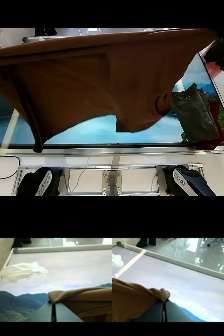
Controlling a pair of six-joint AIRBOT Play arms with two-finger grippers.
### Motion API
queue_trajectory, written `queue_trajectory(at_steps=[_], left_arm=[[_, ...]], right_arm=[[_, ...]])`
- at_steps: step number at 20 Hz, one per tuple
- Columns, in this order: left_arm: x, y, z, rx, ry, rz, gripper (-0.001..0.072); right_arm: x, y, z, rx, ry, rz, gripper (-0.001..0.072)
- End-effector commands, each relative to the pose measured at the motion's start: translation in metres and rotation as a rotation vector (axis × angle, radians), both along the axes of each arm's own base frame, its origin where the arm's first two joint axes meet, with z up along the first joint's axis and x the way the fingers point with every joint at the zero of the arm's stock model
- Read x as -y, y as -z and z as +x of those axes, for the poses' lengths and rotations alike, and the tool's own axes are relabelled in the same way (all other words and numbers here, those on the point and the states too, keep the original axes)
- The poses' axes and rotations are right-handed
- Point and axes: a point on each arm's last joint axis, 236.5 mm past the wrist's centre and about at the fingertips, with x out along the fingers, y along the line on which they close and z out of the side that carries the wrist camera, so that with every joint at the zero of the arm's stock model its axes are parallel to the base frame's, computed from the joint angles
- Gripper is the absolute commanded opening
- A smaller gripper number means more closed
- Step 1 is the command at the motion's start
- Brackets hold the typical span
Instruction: Fold the shirts.
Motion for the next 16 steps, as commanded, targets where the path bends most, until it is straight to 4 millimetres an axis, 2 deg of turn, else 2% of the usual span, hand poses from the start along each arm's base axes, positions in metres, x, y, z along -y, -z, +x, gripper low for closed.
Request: queue_trajectory(at_steps=[1, 2, 4, 6, 7, 8, 9, 10, 11, 13, 14, 16], left_arm=[[-0.004, 0.067, 0.071, -0.226, 0.075, 0.04, 0.001], [-0.009, 0.099, 0.094, -0.311, 0.091, 0.056, 0.001], [-0.013, 0.174, 0.136, -0.49, 0.142, 0.072, 0.001], [-0.015, 0.25, 0.173, -0.623, 0.182, 0.073, 0.0011], [-0.016, 0.282, 0.19, -0.654, 0.181, 0.062, 0.0029], [-0.019, 0.309, 0.209, -0.654, 0.174, 0.056, 0.0193], [-0.023, 0.324, 0.229, -0.618, 0.159, 0.056, 0.0563], [-0.027, 0.321, 0.248, -0.543, 0.131, 0.053, 0.0711], [-0.031, 0.304, 0.267, -0.432, 0.075, 0.016, 0.0709], [-0.038, 0.25, 0.29, -0.223, 0.002, -0.039, 0.0708], [-0.038, 0.227, 0.29, -0.165, -0.001, -0.034, 0.0708], [-0.037, 0.194, 0.279, -0.122, 0.0, -0.028, 0.0709]], right_arm=[[0.016, 0.044, 0.056, -0.135, 0.036, 0.012, 0.0012], [0.02, 0.075, 0.084, -0.219, 0.039, 0.031, 0.0012], [0.025, 0.157, 0.141, -0.425, 0.034, 0.082, 0.0013], [0.021, 0.232, 0.188, -0.57, 0.018, 0.143, 0.0015], [0.017, 0.269, 0.213, -0.612, 0.024, 0.169, 0.0016], [0.012, 0.3, 0.235, -0.629, 0.036, 0.192, 0.0065], [0.005, 0.325, 0.257, -0.629, 0.05, 0.225, 0.0233], [-0.001, 0.341, 0.272, -0.616, 0.064, 0.254, 0.0372], [-0.006, 0.347, 0.285, -0.592, 0.074, 0.268, 0.0413], [-0.012, 0.339, 0.294, -0.547, 0.077, 0.269, 0.0413], [-0.018, 0.331, 0.292, -0.545, 0.058, 0.264, 0.0412], [-0.025, 0.321, 0.281, -0.575, 0.01, 0.245, 0.0411]])
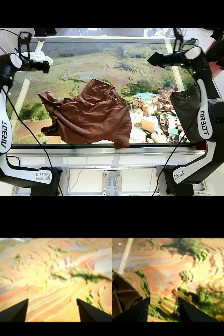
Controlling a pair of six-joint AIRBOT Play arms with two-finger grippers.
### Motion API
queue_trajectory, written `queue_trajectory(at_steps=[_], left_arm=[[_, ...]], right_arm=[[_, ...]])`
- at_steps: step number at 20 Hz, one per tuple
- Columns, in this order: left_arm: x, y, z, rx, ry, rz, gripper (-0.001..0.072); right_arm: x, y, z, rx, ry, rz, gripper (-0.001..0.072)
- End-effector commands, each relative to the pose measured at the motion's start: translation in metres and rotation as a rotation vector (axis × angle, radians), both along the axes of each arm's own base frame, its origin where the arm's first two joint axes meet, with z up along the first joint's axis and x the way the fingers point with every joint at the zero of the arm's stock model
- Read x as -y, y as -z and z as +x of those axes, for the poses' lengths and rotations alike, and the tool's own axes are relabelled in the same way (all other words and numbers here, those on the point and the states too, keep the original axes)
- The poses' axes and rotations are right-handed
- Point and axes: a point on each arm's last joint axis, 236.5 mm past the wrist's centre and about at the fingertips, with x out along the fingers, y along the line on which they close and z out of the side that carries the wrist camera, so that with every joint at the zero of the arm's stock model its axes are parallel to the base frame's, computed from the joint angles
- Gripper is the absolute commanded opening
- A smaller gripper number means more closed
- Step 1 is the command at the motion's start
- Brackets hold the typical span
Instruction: Fold the shirts.
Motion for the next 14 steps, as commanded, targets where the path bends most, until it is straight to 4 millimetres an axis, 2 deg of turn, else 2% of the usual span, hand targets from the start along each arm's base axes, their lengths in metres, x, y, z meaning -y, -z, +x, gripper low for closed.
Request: queue_trajectory(at_steps=[1, 3, 6, 8, 9, 11, 12, 14], left_arm=[[-0.001, -0.057, -0.001, 0.152, -0.042, -0.037, 0.071], [-0.015, -0.069, -0.035, 0.086, -0.098, -0.069, 0.0711], [-0.064, -0.075, -0.097, -0.011, -0.25, -0.124, 0.0708], [-0.095, -0.069, -0.146, -0.053, -0.347, -0.134, 0.0708], [-0.105, -0.055, -0.178, -0.105, -0.4, -0.149, 0.0707], [-0.108, -0.015, -0.239, -0.249, -0.445, -0.162, 0.0704], [-0.101, 0.009, -0.267, -0.334, -0.418, -0.152, 0.0696], [-0.081, 0.051, -0.31, -0.485, -0.294, -0.099, 0.0696]], right_arm=[[-0.016, -0.001, -0.007, -0.035, -0.065, 0.008, 0.041], [-0.019, 0.009, -0.036, -0.148, -0.148, -0.037, 0.0409], [-0.007, 0.039, -0.084, -0.368, -0.222, -0.129, 0.0409], [-0.002, 0.048, -0.106, -0.456, -0.26, -0.165, 0.0409], [-0.002, 0.049, -0.109, -0.467, -0.267, -0.164, 0.0409], [-0.004, 0.048, -0.109, -0.461, -0.277, -0.163, 0.0409], [-0.006, 0.048, -0.109, -0.458, -0.281, -0.155, 0.0409], [-0.009, 0.045, -0.105, -0.438, -0.283, -0.144, 0.0409]])
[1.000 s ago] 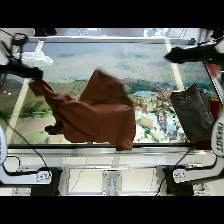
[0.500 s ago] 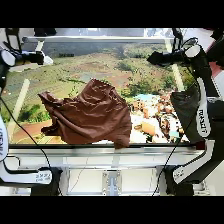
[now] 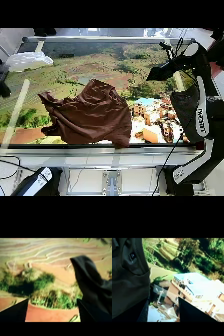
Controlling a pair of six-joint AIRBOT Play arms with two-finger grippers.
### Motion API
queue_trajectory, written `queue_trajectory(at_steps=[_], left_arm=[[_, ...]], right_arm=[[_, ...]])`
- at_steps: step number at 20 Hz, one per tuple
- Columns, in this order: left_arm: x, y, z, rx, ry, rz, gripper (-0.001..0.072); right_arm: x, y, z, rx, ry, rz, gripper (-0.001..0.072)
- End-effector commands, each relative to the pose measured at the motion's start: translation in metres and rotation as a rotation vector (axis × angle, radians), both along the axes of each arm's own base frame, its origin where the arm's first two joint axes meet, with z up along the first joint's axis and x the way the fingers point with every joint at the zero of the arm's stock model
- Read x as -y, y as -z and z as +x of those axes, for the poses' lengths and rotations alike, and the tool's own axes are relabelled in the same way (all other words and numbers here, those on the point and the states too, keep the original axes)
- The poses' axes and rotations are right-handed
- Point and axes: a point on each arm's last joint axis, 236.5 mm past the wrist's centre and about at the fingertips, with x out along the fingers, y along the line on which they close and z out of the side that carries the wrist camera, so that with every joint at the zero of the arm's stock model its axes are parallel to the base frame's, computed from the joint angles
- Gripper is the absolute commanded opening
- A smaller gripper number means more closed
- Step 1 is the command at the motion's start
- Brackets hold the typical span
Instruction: Fold the shirts.
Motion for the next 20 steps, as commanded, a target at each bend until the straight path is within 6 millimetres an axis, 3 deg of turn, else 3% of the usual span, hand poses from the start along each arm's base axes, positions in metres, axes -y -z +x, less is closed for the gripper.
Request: queue_trajectory(at_steps=[1, 4, 6, 9, 11, 13, 20], left_arm=[[0.031, 0.071, -0.087, -0.262, 0.167, -0.035, 0.0698], [0.055, 0.122, -0.119, -0.391, 0.306, -0.082, 0.0697], [0.07, 0.145, -0.127, -0.426, 0.356, -0.14, 0.0697], [0.07, 0.155, -0.11, -0.37, 0.349, -0.148, 0.0701], [0.066, 0.154, -0.093, -0.304, 0.332, -0.138, 0.0707], [0.076, 0.156, -0.082, -0.266, 0.328, -0.191, 0.071], [0.09, 0.194, -0.086, -0.386, 0.413, -0.268, 0.0713]], right_arm=[[-0.002, 0.0, -0.005, -0.015, -0.022, 0.003, 0.0409], [-0.003, 0.004, -0.006, -0.023, -0.029, 0.007, 0.0409], [-0.005, 0.015, -0.005, -0.045, -0.033, 0.01, 0.0409], [-0.013, 0.031, -0.006, -0.081, -0.051, 0.016, 0.041], [-0.021, 0.035, -0.008, -0.079, -0.086, 0.02, 0.0409], [-0.025, 0.034, -0.008, -0.07, -0.102, 0.023, 0.0409], [-0.026, 0.034, -0.009, -0.071, -0.109, 0.025, 0.0409]])
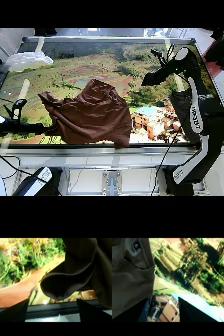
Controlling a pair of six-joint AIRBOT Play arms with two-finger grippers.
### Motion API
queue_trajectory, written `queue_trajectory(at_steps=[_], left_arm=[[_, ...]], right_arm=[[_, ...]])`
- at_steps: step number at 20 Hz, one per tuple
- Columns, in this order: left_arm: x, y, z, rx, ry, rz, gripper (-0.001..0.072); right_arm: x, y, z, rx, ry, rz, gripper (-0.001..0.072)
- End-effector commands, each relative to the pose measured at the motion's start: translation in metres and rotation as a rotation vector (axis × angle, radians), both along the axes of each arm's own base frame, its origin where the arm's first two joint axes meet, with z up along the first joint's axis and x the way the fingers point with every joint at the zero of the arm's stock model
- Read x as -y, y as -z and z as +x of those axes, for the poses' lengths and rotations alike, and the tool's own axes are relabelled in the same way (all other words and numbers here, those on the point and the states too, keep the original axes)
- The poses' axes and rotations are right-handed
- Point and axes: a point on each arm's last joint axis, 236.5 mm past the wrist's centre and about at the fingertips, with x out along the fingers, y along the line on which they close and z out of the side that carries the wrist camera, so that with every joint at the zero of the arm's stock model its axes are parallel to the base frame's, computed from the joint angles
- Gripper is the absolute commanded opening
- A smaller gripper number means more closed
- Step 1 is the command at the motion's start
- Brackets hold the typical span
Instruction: Fold the shirts.
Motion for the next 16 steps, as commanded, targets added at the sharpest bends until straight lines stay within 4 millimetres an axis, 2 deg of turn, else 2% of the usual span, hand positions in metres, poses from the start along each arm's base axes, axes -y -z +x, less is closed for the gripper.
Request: queue_trajectory(at_steps=[1, 7, 12, 13, 16], left_arm=[[0.006, 0.015, 0.0, -0.037, 0.06, -0.026, 0.0713], [-0.001, 0.022, 0.004, -0.029, 0.098, 0.005, 0.071], [0.006, 0.039, 0.001, -0.077, 0.087, -0.055, 0.0697], [0.01, 0.041, 0.003, -0.075, 0.078, -0.077, 0.0661], [0.011, 0.046, 0.005, -0.082, 0.075, -0.086, 0.0267]], right_arm=[[-0.001, 0.0, -0.001, -0.003, -0.006, 0.002, 0.0409], [-0.002, -0.001, -0.001, -0.003, -0.002, 0.008, 0.0409], [-0.007, -0.003, -0.001, -0.013, 0.011, 0.031, 0.0409], [-0.007, -0.003, -0.001, -0.013, 0.012, 0.032, 0.0408], [-0.007, -0.003, -0.001, -0.016, 0.017, 0.034, 0.0408]])
